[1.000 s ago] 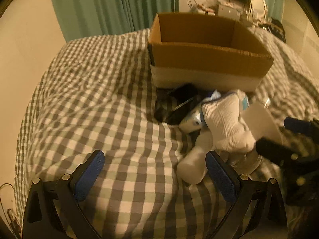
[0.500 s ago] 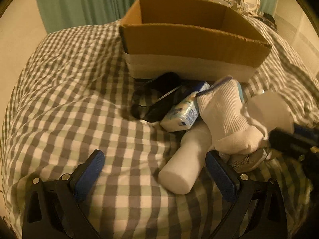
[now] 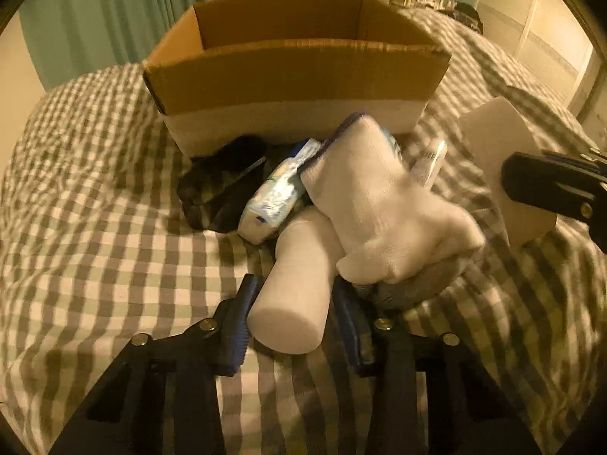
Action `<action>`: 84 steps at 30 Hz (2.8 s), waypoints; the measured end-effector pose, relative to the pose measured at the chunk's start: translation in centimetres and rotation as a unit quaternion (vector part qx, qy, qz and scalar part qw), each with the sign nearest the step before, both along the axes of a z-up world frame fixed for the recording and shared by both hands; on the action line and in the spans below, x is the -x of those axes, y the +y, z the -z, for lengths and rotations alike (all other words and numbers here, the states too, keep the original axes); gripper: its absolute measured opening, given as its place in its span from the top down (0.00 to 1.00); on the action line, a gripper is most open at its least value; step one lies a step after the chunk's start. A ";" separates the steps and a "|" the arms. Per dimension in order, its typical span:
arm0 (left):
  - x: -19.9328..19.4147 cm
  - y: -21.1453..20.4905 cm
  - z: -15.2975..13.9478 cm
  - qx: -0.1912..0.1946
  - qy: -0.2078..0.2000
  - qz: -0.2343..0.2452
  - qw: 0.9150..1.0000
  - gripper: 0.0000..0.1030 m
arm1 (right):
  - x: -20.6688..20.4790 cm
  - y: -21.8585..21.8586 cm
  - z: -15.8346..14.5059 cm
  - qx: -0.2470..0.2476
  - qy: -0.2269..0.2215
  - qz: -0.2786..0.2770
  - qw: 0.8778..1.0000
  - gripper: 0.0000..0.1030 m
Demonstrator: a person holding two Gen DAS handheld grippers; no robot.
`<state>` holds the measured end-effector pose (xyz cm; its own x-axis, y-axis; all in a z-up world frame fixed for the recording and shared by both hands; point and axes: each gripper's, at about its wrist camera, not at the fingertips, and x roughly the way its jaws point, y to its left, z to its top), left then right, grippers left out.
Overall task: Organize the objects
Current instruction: 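Grasp the tape roll with the right gripper while the left grasps the white cup, then carry the tape roll and white cup into the box and release both, then grasp the white socks with the right gripper while the left grasps the tissue pack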
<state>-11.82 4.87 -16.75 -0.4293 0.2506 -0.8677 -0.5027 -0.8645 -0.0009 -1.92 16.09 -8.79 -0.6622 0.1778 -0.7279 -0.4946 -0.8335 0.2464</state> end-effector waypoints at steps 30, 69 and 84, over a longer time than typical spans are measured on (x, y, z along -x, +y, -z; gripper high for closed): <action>10.7 0.6 -13.3 -0.071 0.136 0.009 0.988 0.69 | 6.8 11.0 -8.3 -0.073 0.028 -0.026 0.997 0.96; 9.4 -0.7 -13.3 -0.056 0.135 -0.030 0.989 0.07 | 4.2 11.3 -10.7 -0.086 -0.001 0.081 0.993 0.20; 4.8 -3.5 -8.8 -0.030 0.143 -0.102 0.984 0.03 | 2.1 4.3 -5.6 -0.062 -0.025 0.076 0.995 0.13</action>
